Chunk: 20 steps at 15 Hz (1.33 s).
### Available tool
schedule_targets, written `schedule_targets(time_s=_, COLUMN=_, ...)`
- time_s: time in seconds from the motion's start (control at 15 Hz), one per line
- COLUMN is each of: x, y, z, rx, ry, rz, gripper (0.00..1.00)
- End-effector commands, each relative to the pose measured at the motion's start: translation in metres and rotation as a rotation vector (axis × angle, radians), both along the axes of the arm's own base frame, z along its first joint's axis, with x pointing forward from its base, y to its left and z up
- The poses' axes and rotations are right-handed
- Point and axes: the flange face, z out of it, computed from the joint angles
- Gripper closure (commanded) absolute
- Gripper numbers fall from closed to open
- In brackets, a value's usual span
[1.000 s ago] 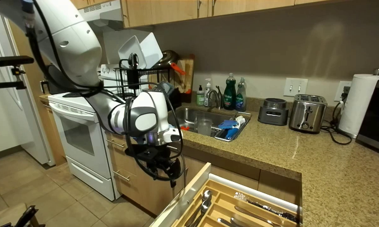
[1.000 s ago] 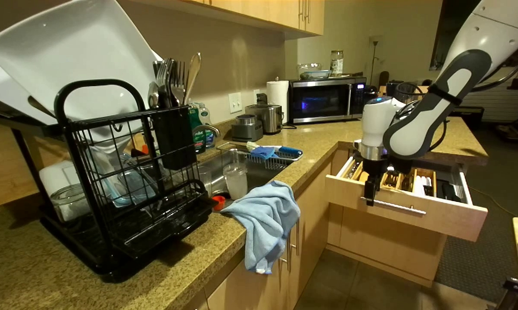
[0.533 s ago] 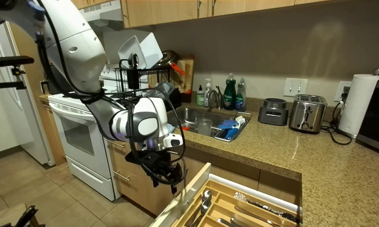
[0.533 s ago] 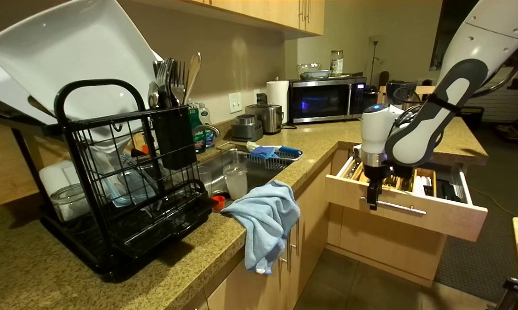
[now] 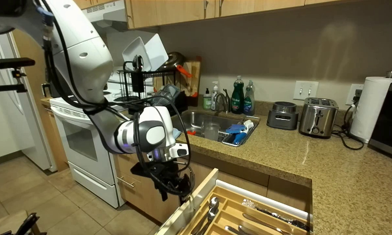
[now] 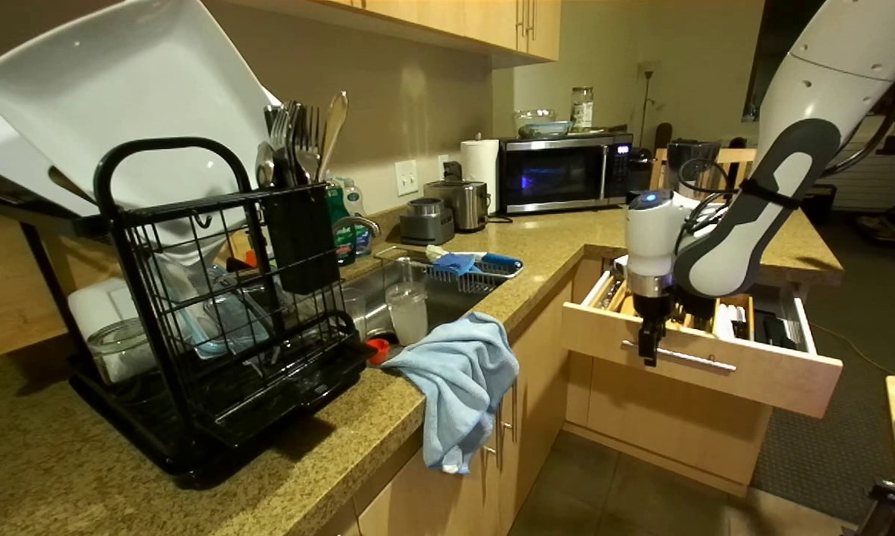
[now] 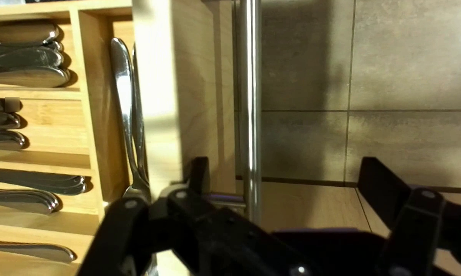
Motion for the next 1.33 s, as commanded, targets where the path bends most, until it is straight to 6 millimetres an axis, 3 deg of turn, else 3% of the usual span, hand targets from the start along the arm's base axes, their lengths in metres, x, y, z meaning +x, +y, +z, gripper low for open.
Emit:
schedule_targets(time_s=0.0, x=0.002, y=-0.003, z=-0.004, rx=-0.039, ry=-0.046, rz=-0.011, gripper=0.0)
schedule_targets(time_s=1.27, x=0.015, y=-0.037, z=-0.016, rx=-0.154, ry=-0.095, rz=-0.121, gripper=0.0)
